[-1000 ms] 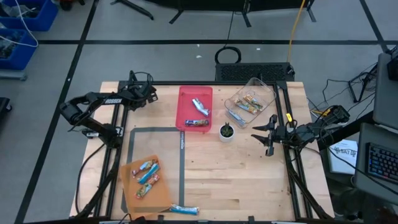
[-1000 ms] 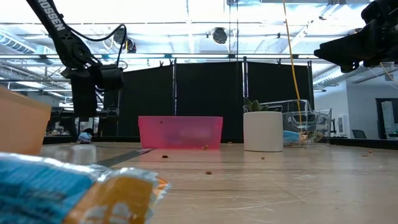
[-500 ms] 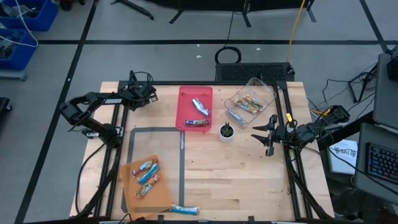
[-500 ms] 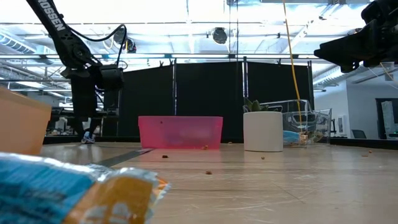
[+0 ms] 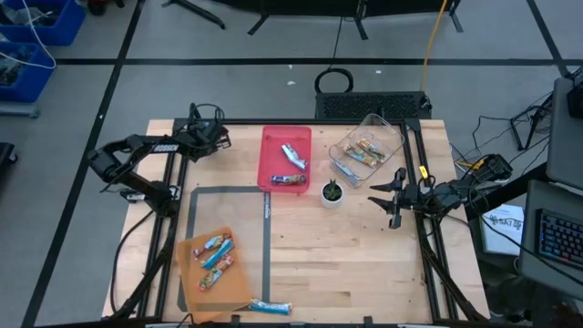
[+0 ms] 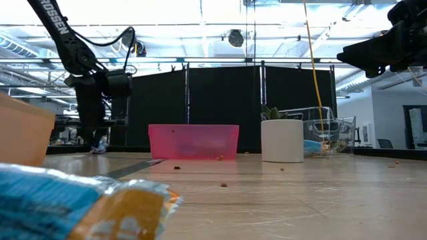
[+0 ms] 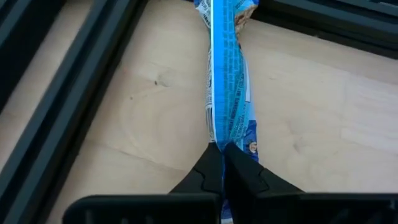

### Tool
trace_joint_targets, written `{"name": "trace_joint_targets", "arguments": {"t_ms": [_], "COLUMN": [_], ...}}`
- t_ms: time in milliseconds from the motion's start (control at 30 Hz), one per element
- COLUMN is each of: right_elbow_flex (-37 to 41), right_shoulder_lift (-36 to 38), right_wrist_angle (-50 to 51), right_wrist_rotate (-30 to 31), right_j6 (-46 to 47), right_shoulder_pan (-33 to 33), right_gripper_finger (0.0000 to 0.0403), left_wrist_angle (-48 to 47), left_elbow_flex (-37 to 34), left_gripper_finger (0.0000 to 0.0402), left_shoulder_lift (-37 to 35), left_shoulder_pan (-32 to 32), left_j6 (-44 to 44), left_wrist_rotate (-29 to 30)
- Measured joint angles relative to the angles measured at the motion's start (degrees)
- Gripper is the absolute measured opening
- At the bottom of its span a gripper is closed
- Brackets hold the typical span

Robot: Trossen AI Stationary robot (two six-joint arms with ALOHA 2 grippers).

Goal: Pick and place Granola Bars by type
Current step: Put the blue granola bar into the red bin

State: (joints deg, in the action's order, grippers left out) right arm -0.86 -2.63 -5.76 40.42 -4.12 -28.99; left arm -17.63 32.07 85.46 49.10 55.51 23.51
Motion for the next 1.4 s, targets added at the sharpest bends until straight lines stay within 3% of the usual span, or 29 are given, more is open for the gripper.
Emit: {"name": "trace_joint_targets", "arguments": {"t_ms": [300, 667, 1133, 1400], "right_elbow_flex": [0.01, 0.00, 0.02, 0.00], "right_shoulder_lift": [0.00, 0.00, 0.00, 0.00], "right_wrist_angle": [0.02, 0.02, 0.01, 0.00], "right_wrist_rotate": [0.00, 0.00, 0.00, 0.00], "right_j6": [0.02, 0.02, 0.02, 0.02], "right_shoulder_pan": [0.02, 0.02, 0.02, 0.02], "right_gripper_finger": [0.0142, 0.0142, 0.0142, 0.0142], "left_wrist_angle": [-2.65, -4.79, -6.88, -8.61], "left_elbow_flex": [1.39, 4.84, 18.08, 27.02], "left_gripper_finger": [0.0005, 0.0004, 0.0004, 0.0004], "left_shoulder_lift": [-4.28, -9.26, -11.34, -11.34], "left_shoulder_pan": [-0.98, -3.19, -12.33, -15.94], "left_j6": [-1.07, -6.28, -27.17, -41.26], "left_wrist_rotate": [-4.23, -4.20, -11.43, -11.67]}}
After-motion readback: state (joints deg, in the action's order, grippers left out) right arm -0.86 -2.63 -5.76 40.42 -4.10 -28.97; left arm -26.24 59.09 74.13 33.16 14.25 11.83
